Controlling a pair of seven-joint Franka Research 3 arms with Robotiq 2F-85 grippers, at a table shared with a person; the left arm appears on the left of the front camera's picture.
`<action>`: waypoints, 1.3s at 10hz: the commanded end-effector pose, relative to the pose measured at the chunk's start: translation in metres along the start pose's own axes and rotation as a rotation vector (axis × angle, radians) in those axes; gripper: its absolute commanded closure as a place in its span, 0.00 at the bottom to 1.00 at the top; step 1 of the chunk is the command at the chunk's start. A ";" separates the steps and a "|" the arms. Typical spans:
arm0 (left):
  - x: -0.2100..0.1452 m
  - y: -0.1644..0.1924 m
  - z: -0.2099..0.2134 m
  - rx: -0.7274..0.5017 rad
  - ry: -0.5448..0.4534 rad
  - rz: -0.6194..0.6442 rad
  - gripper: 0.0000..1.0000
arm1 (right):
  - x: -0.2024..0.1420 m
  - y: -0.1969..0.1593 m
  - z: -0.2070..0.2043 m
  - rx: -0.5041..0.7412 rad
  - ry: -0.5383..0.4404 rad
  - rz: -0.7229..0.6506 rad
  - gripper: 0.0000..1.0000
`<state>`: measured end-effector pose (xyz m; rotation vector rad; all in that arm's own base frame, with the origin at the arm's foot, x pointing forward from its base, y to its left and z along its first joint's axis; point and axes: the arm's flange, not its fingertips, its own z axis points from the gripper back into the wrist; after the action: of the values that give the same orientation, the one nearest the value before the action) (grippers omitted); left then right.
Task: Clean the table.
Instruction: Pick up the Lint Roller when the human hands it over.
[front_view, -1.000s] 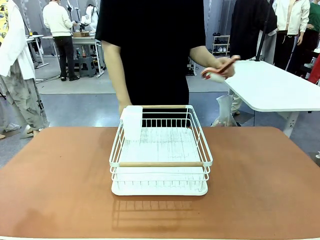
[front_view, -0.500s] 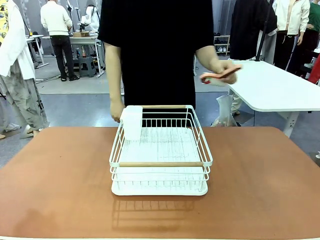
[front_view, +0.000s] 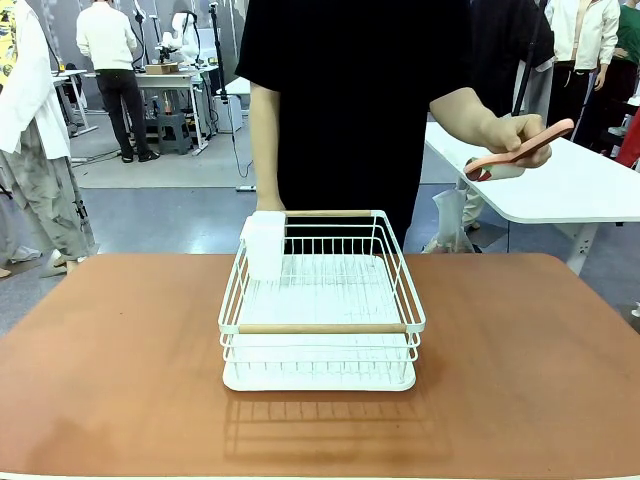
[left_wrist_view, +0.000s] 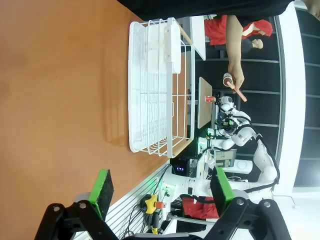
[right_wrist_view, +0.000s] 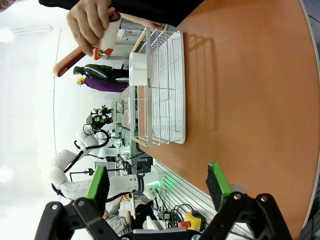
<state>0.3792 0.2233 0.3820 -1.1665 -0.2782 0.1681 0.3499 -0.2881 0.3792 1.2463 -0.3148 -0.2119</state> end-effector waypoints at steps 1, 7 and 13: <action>0.000 -0.002 0.003 0.008 -0.010 -0.008 0.00 | -0.001 0.004 0.002 -0.008 -0.004 0.008 0.00; 0.000 -0.002 0.003 0.008 -0.010 -0.008 0.00 | 0.000 0.000 0.000 0.000 0.000 0.000 0.00; 0.000 -0.002 0.003 0.008 -0.010 -0.008 0.00 | -0.064 0.142 -0.087 -0.171 -0.310 -0.271 0.00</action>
<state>0.3793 0.2233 0.3824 -1.1659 -0.2790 0.1676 0.3162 -0.1901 0.4659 1.0805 -0.4183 -0.5569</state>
